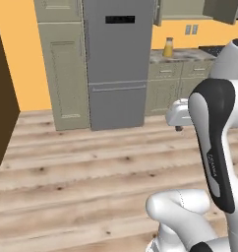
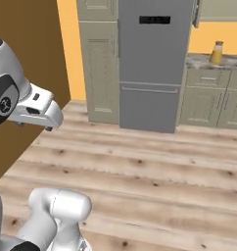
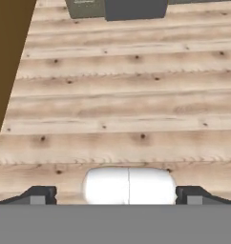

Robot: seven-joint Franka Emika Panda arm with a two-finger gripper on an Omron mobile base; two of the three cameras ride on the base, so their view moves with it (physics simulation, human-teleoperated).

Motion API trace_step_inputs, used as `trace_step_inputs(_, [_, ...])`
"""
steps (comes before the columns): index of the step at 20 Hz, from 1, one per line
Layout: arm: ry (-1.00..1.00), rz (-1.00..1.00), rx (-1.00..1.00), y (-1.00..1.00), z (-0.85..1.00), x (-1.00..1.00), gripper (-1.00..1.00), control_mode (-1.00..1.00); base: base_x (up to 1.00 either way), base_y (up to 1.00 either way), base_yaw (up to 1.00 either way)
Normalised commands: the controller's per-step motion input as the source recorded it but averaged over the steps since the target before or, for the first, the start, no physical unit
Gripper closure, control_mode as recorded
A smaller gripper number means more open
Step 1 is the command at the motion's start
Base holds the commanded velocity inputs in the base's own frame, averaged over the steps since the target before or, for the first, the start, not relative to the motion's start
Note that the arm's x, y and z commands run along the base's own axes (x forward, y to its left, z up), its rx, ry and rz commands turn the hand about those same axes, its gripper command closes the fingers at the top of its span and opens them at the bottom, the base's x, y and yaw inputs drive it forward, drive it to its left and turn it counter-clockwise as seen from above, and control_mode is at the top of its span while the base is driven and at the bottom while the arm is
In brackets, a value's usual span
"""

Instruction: There is a tray on the dining counter. Grab the cup, mug, and pitcher and place them on the tray. The pitcher may be placed next to the tray if it cannot fit the tray.

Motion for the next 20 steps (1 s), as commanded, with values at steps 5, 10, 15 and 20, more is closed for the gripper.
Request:
trace_step_inputs(5, [0.0, 0.0, 0.0, 0.0, 0.0, 0.0, -1.0, 1.0, 1.0, 0.04, 0.0])
trace_step_inputs(10, [0.0, 0.0, 0.0, 0.0, 0.0, 0.0, -1.0, 1.0, 1.0, 0.0, 0.0])
trace_step_inputs(15, [0.0, 0.0, 0.0, 0.0, 0.0, 0.0, -1.0, 1.0, 1.0, 0.0, 0.0])
trace_step_inputs(20, [0.0, 0.0, 0.0, 0.0, 0.0, 0.0, -1.0, 1.0, 1.0, 0.0, 0.0])
